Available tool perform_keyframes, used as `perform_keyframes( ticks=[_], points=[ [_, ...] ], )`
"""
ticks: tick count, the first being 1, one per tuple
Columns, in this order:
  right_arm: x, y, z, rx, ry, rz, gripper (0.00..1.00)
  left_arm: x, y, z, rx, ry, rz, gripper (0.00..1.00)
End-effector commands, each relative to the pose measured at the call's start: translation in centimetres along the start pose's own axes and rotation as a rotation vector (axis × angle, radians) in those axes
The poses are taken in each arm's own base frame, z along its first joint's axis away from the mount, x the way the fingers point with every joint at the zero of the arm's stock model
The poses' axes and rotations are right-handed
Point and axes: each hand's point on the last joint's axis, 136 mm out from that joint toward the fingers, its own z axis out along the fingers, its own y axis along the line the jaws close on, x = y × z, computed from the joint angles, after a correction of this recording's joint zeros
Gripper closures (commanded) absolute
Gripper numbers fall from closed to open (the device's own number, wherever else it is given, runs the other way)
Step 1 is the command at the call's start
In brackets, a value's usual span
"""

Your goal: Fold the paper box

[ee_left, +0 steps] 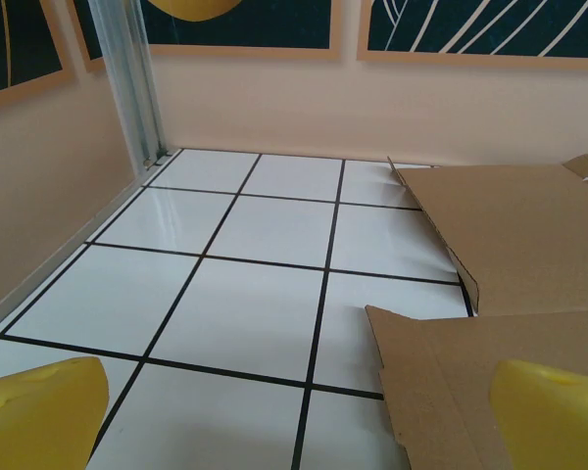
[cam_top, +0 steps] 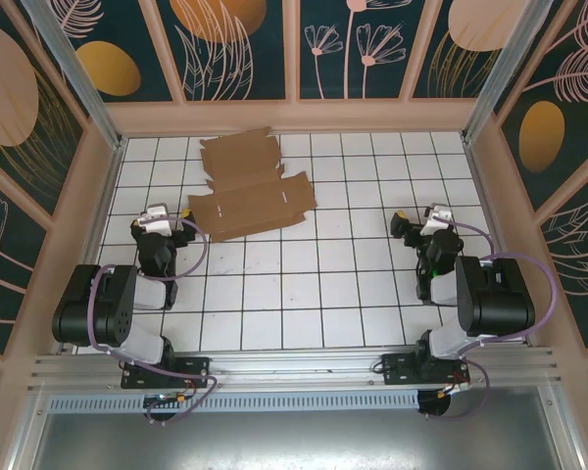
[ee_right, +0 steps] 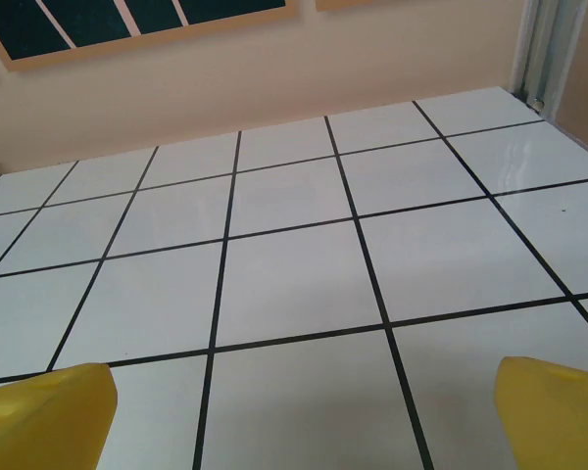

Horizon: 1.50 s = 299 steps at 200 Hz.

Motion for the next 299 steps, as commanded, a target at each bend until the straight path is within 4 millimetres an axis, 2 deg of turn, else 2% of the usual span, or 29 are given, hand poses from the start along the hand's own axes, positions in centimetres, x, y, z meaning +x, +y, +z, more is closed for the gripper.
perform_keyframes(
  ticks=[1,141,155,188,225,234,250,252,263,291,299],
  points=[
    [-1.3,0.0,0.4,0.012,-0.045,-0.022,0.01,-1.5,-0.2,0.0,0.015,-0.055,-0.028,0.01],
    [-1.3,0.0,0.4,0.011,-0.044,-0.022,0.01,-1.5,-0.2,-0.1,0.015,-0.057,-0.028,0.01],
    [-1.4,0.0,0.4,0.012,-0.046,-0.021,0.01,-1.5,-1.1,0.0,0.068,-0.044,-0.005,0.01],
    [-1.3,0.0,0.3,0.01,-0.046,-0.023,0.01,-2.4,-1.9,0.4,0.1,-0.014,0.016,0.01],
    [-2.7,0.4,-0.3,0.031,-0.056,-0.034,0.01,-5.6,-1.8,1.1,0.075,0.013,-0.019,0.01],
    [-3.3,0.6,-0.4,0.037,-0.044,-0.032,0.01,-6.6,-1.9,1.7,0.071,0.019,-0.071,0.01],
    [-4.5,1.3,-0.5,0.049,-0.019,-0.023,0.01,-6.5,-3.0,3.4,0.102,0.105,-0.153,0.01],
    [-4.6,1.4,-0.5,0.047,-0.014,-0.021,0.01,-6.9,-3.1,3.7,0.106,0.104,-0.165,0.01],
    [-5.2,2.3,-0.3,0.035,0.024,0.001,0.01,-6.6,-3.5,5.5,0.095,0.173,-0.225,0.01],
    [-6.4,6.5,-0.3,-0.076,0.089,-0.02,0.01,-4.9,-4.9,10.3,0.086,0.339,-0.288,0.01],
    [-6.7,8.1,-0.5,-0.138,0.102,-0.008,0.01,-5.3,-5.5,11.6,0.095,0.365,-0.307,0.01]
  ],
)
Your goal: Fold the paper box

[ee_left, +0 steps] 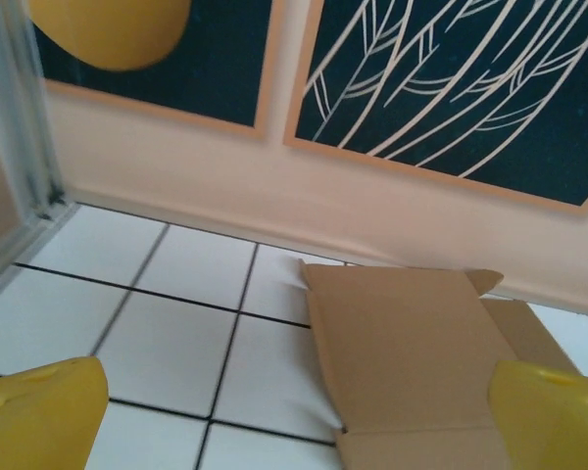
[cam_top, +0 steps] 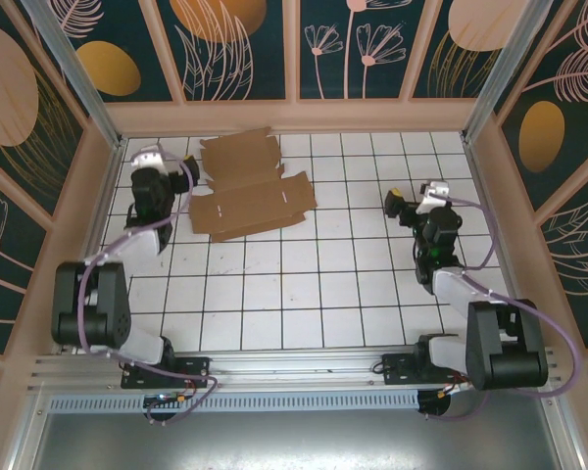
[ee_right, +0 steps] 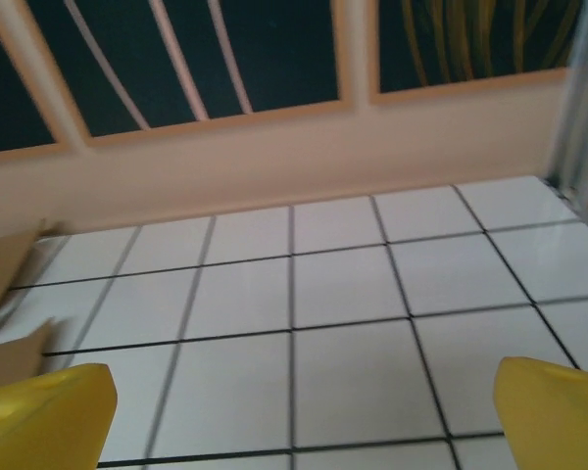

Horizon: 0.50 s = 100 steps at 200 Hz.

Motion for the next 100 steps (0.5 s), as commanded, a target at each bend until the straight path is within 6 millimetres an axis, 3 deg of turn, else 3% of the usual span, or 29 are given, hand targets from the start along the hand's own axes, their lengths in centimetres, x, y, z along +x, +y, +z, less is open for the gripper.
perform_keyframes(
  ticks=[1,42,74,100],
  points=[
    [1.4,2.9,-0.4,-0.079,0.136,0.021,0.01,4.8,0.3,3.3,-0.031,0.255,-0.113,0.01],
    [0.6,8.1,-1.0,-0.246,0.174,0.067,0.01,7.9,-1.3,8.6,0.013,0.418,-0.227,0.01],
    [1.6,9.3,-1.2,-0.274,0.198,0.096,0.01,10.8,-1.5,11.9,0.018,0.522,-0.284,0.07],
    [2.1,9.7,-1.3,-0.284,0.211,0.108,0.01,11.4,-1.3,13.5,0.015,0.527,-0.324,0.22]
  ],
)
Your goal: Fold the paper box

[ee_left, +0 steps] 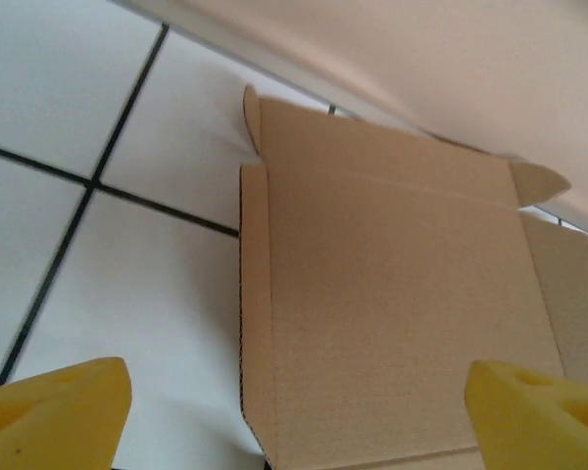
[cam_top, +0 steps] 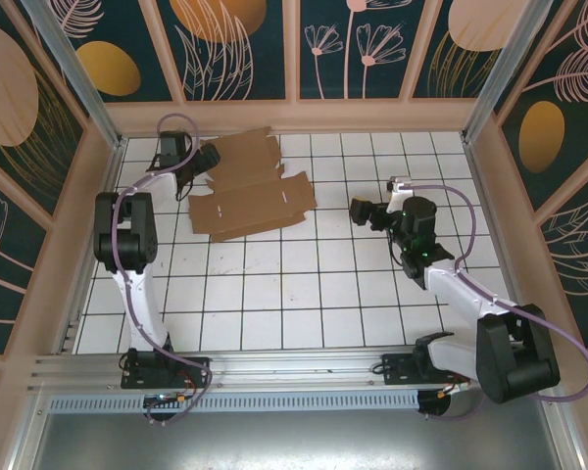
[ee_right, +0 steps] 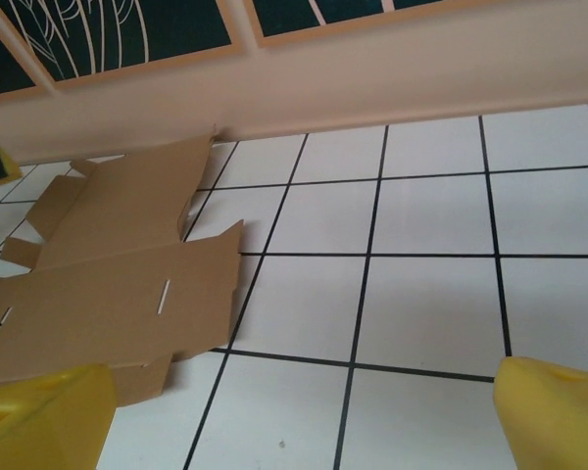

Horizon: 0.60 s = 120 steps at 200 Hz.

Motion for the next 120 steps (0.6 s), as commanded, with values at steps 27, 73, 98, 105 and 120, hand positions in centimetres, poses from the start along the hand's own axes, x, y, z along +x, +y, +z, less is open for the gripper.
perform_keyframes(
  ticks=[27,73,98,105,120],
  points=[
    [0.2,0.8,0.1,-0.026,0.013,0.035,0.01,0.6,0.7,2.7,0.014,0.086,-0.097,0.35],
    [0.0,1.1,0.4,-0.034,0.014,0.052,0.01,1.1,0.3,4.0,0.062,0.106,-0.136,0.62],
    [-0.2,1.1,0.6,-0.034,0.029,0.077,0.02,1.4,0.6,4.4,0.053,0.108,-0.148,0.85],
    [-0.3,1.2,0.7,-0.035,0.035,0.085,0.03,1.4,0.6,4.3,0.051,0.106,-0.152,0.9],
    [-0.6,1.5,0.9,-0.046,0.04,0.1,0.03,1.2,0.5,3.8,0.056,0.093,-0.169,0.99]
  ],
)
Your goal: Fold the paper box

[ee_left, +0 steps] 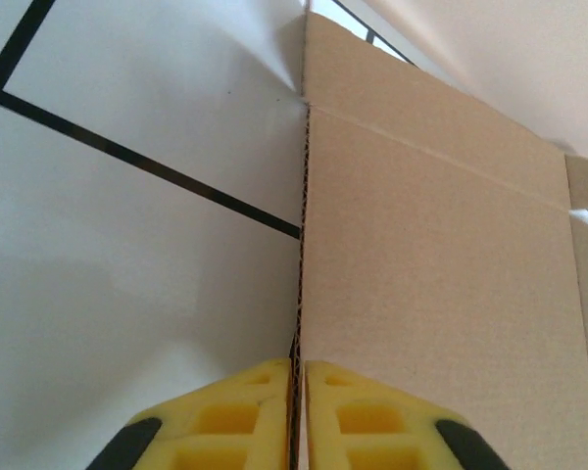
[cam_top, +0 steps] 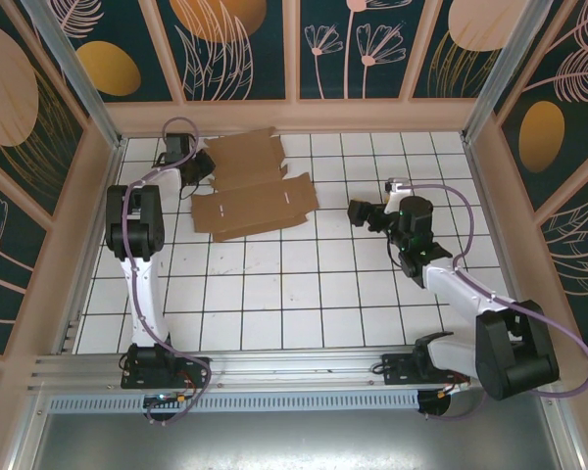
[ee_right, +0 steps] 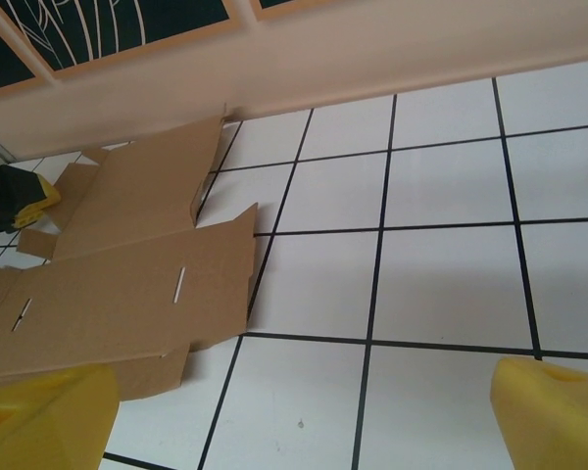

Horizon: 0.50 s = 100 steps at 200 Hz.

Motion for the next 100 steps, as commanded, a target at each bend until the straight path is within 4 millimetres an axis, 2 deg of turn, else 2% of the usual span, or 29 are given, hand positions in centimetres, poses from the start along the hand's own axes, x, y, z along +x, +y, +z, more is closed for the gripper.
perform_keyframes(
  ticks=[1,17,43,57,73,87,100],
  points=[
    [-1.5,1.3,0.3,-0.039,-0.01,0.037,0.03,-0.7,-0.1,-0.3,0.02,-0.02,-0.032,1.0],
    [-2.1,1.7,0.4,-0.061,-0.024,0.053,0.02,-1.1,-1.1,-1.5,0.073,-0.062,-0.079,1.0],
    [-2.6,1.4,1.0,-0.046,-0.045,0.123,0.01,-0.3,-1.9,-3.6,0.153,-0.103,-0.226,1.0],
    [-2.9,1.1,1.3,-0.032,-0.058,0.188,0.01,0.7,-1.7,-4.8,0.179,-0.13,-0.321,1.0],
    [-2.9,1.1,1.8,-0.036,-0.053,0.267,0.01,1.6,-2.5,-6.2,0.217,-0.168,-0.406,1.0],
    [-2.6,1.1,2.2,-0.039,-0.037,0.335,0.01,3.0,-3.4,-7.1,0.248,-0.183,-0.492,1.0],
    [-2.3,1.0,2.5,-0.044,-0.032,0.394,0.02,5.2,-4.5,-7.8,0.269,-0.185,-0.603,1.0]
  ],
)
